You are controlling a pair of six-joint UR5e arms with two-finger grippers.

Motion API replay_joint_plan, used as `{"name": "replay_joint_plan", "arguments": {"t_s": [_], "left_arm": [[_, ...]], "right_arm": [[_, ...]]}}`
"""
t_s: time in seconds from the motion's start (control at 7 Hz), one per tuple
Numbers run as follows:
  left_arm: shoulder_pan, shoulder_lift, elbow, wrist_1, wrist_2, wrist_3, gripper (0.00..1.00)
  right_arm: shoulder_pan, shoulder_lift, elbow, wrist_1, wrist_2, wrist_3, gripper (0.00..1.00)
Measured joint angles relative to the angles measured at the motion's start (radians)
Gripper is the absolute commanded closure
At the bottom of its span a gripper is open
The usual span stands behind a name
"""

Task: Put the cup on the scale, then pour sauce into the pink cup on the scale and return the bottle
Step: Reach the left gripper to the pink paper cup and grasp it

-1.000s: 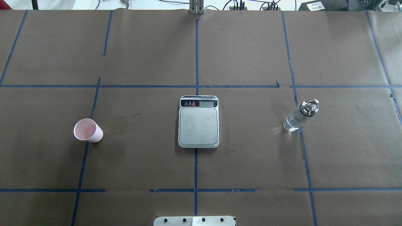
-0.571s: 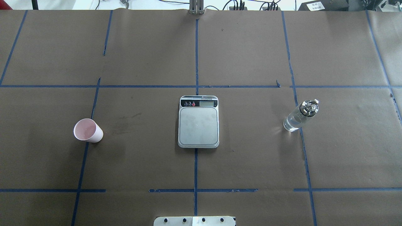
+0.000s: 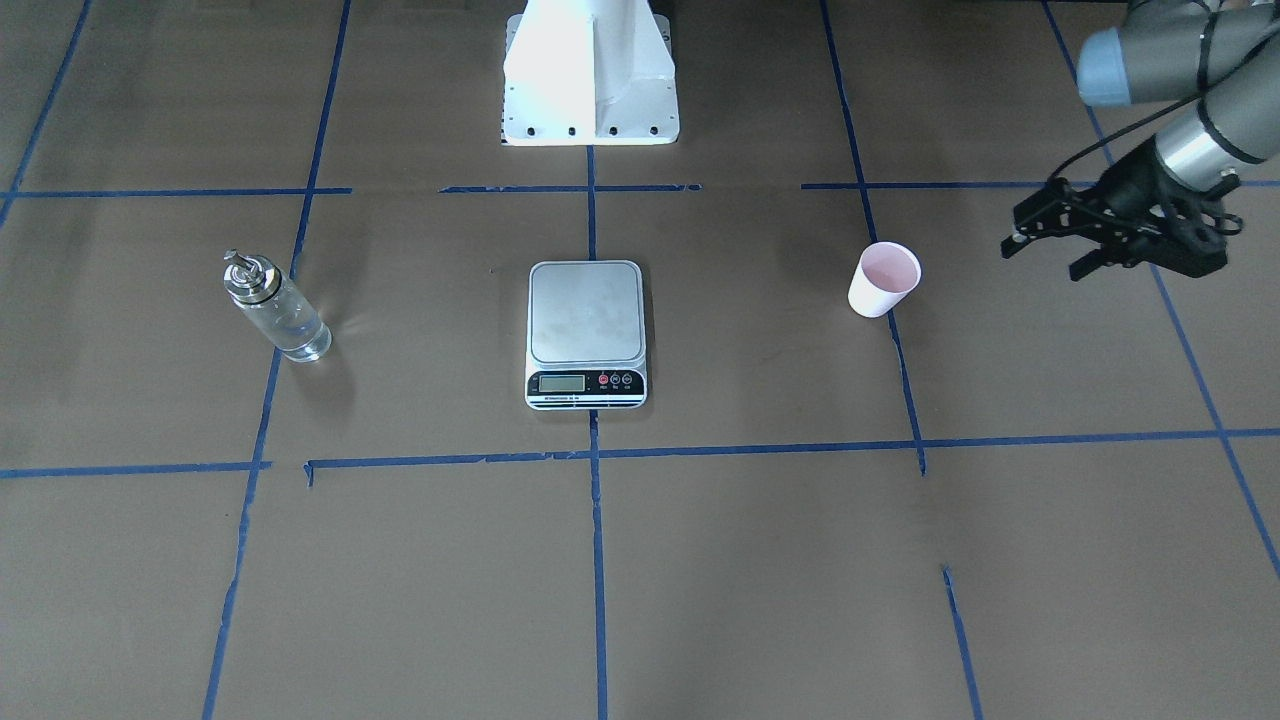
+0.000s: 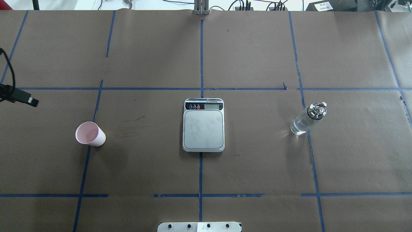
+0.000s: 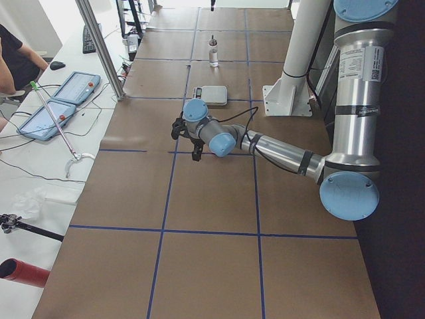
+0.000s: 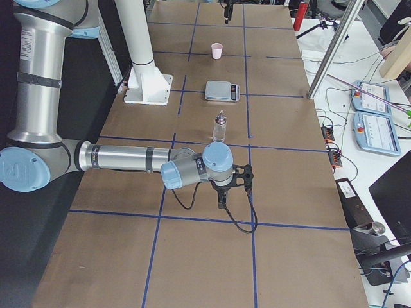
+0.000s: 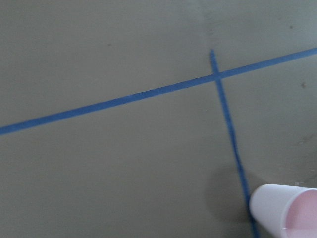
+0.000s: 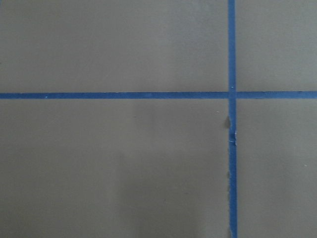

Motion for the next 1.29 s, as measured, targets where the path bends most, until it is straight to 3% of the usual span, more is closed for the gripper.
{"name": "replay_joint_plan", "arguments": {"t_s": [0.29,0.57,1.0,1.14,1.29], "left_arm": [[0.133,-0.001,-0.047,-0.005,0.085,-0.175,0.01],[0.170,-0.001,-0.024,-0.004,0.140,-0.209,0.01],[0.184,-0.017,0.029,-0.007,0.147,-0.230,0.01],[0.195,-0.031,0.047,-0.008,0.147,-0.233,0.05],[0.207,-0.043,0.061,-0.008,0.148,-0.234,0.26]], "right_arm": [[-0.056,-0.003,0.003,0.086,0.008,0.008,0.00],[-0.074,0.000,0.004,0.163,0.018,0.072,0.00],[-0.123,-0.005,0.004,0.262,0.022,0.174,0.00],[-0.130,-0.011,0.003,0.279,0.023,0.180,0.00],[-0.135,-0.014,0.002,0.285,0.025,0.183,0.00]]}}
